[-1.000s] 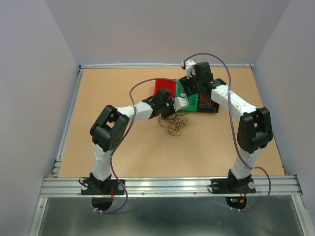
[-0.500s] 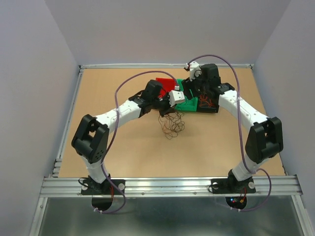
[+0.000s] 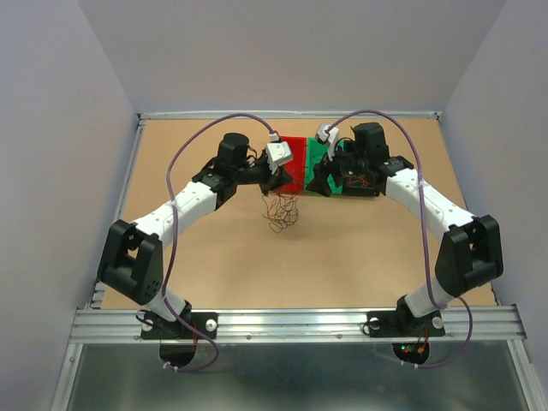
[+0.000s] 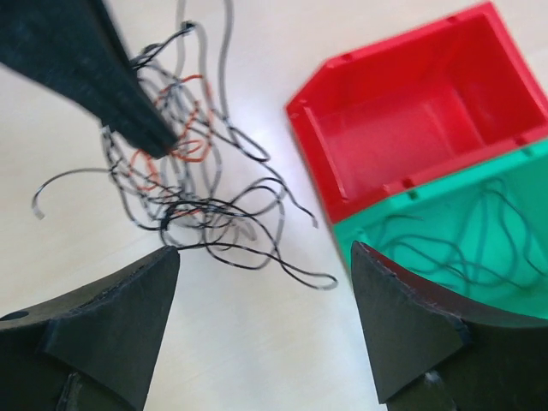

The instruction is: Untangle the cables

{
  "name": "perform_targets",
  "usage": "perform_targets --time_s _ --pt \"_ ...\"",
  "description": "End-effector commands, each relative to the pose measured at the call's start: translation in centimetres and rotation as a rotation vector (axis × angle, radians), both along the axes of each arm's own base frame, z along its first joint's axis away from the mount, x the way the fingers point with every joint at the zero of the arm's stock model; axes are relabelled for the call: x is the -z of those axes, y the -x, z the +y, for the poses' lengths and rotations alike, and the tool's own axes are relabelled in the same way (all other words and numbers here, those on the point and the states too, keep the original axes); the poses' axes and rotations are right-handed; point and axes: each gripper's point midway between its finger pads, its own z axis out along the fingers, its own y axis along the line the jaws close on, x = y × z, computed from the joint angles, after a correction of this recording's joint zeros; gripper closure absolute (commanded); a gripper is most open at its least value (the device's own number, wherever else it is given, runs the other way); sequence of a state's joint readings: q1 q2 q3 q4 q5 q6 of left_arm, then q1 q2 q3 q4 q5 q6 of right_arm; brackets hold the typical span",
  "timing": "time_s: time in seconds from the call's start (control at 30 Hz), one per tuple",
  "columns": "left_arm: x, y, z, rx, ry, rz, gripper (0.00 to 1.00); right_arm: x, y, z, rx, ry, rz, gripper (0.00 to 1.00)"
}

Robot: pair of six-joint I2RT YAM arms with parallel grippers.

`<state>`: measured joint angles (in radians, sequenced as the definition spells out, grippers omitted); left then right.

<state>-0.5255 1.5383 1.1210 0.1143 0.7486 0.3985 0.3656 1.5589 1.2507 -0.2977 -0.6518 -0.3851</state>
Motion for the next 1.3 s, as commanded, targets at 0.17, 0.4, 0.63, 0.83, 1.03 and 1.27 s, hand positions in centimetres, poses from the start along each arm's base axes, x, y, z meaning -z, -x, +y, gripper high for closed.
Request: perform_targets --time_s 0.17,0.4,0.63,0.83,1.03,1.27 --pt "-5.8 2.5 -0.3 0.089 0.153 -0.098 1.00 -2.4 3.6 1.8 -0.234 -0.124 -0.062 0.12" --pt "-5.9 2.7 -0.8 0.121 0.165 -0.061 1.00 -2.0 4.2 2.5 -0.282 -0.135 -0.066 0.05" --pt "-5.7 2.9 -1.3 0.157 0.173 -0.032 1.00 -1.5 4.4 3.6 -0.280 -0.118 -0.084 0.17" --pt "-5.6 2.8 -1.3 0.153 0.169 -0.024 0.95 -1.6 4.5 4.3 -0.270 -0.129 -0.092 0.95" --pt "-7.6 1.2 1.6 -0.003 0.241 -0.140 0.06 -3.2 4.6 3.4 -0.202 -0.135 -0.175 1.00" --pt "-11.4 1.2 6.2 -0.225 0.362 -0.330 0.01 -5.3 4.4 2.5 -0.117 -0.167 -0.219 0.99"
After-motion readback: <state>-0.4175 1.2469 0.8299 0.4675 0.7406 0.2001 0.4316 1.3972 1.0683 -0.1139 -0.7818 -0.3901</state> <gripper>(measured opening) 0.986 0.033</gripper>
